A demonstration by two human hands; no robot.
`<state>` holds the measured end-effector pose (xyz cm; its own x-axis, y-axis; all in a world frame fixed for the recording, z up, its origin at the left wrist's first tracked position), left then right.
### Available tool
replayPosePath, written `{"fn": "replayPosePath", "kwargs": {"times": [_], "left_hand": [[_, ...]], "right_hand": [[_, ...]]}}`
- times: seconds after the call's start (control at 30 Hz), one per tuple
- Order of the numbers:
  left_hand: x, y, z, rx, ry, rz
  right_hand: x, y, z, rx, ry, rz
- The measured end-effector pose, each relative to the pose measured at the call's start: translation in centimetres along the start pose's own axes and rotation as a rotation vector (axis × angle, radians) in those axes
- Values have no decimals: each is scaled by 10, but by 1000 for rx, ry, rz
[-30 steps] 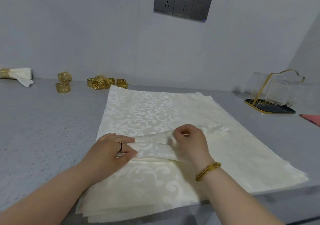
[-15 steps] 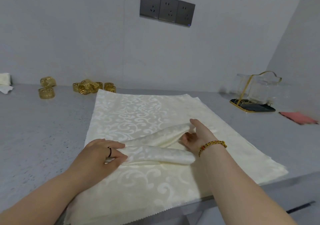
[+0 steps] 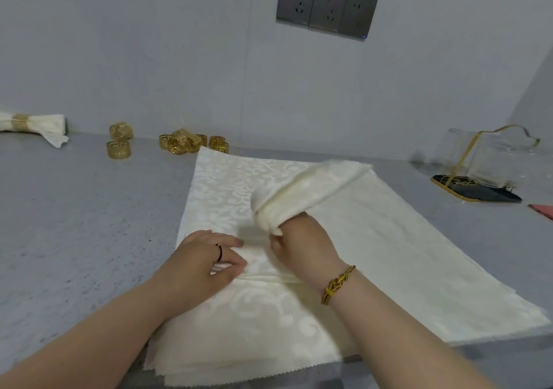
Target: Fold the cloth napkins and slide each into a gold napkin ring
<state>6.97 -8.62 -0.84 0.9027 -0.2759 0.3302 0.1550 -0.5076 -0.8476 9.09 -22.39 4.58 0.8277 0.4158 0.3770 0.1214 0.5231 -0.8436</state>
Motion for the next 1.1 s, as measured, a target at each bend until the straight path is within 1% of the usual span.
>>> {"fn": "replayPosePath", "kwargs": {"times": [0.03,0.07,0.1,0.13,0.17,0.2,0.23,0.27,0.3,0.37,0.43,0.5,0.53,0.63,0.67,0.7,0.73,0.77,0.83,0.9,0.97,1.03,1.1], "left_hand": [[-4,-4,-1,-38,-3,-3],[-1,-5,5,-43,-17,-51],[1,-12,4,-21,1,-57],[1,-14,11,-6,-32,29],[-8,-18,17,-138,-34,85],[-10,-21,26,-306,-88,93],[-10,-27,24,-309,-116,92],[-6,-29,25,-252,-117,116],[-5,-36,27,-271,-214,76],[-19,-39,38,-349,-289,59],[-16,-38,39,-342,-280,88],[-10,-40,37,-271,-261,95],[-7,-39,35,-233,-246,120],[-1,-32,33,-166,-229,185],[1,-32,33,-171,-234,197],[3,-33,31,-185,-249,219],[3,-32,32,-178,-254,237],[4,-31,31,-184,-262,266],[8,-32,32,-173,-254,327],[11,-39,28,-114,-283,401],[19,-45,20,41,-276,431],[23,-44,3,296,-183,418],[23,-31,-18,512,-33,374]], "right_hand": [[-4,6,1,59,-5,55],[-6,16,-2,60,-69,85],[-8,23,-6,78,-79,141],[-9,27,-7,74,-99,154],[-11,29,-10,50,-101,148],[-15,32,-15,55,-71,193],[-16,36,-19,30,-40,249],[-15,37,-22,17,-22,268],[-14,37,-21,11,-17,271],[-12,38,-19,-5,-14,250],[-10,38,-21,-32,-4,216],[-10,35,-21,-22,2,171],[-9,33,-18,1,-25,135],[-6,28,-12,53,-209,50],[-5,29,-8,48,-250,69],[-3,28,-6,40,-242,102],[-2,30,-7,4,-204,154],[-1,33,-12,-37,-127,213],[3,37,-18,-170,-68,264],[5,41,-19,-216,-57,252],[6,45,-19,-254,-72,246],[7,46,-19,-287,-105,249],[6,47,-19,-251,-131,275]]}}
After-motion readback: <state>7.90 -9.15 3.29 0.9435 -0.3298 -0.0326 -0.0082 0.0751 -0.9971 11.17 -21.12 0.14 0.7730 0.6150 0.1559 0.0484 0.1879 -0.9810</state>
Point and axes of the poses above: each hand's wrist, its own x-axis towards the middle knuckle, its own y-axis out of the palm, z = x × y, the point moved 5 cm from there along x, towards the middle knuckle, and after that the axes turned 11 degrees about x, right-handed, at the moved point
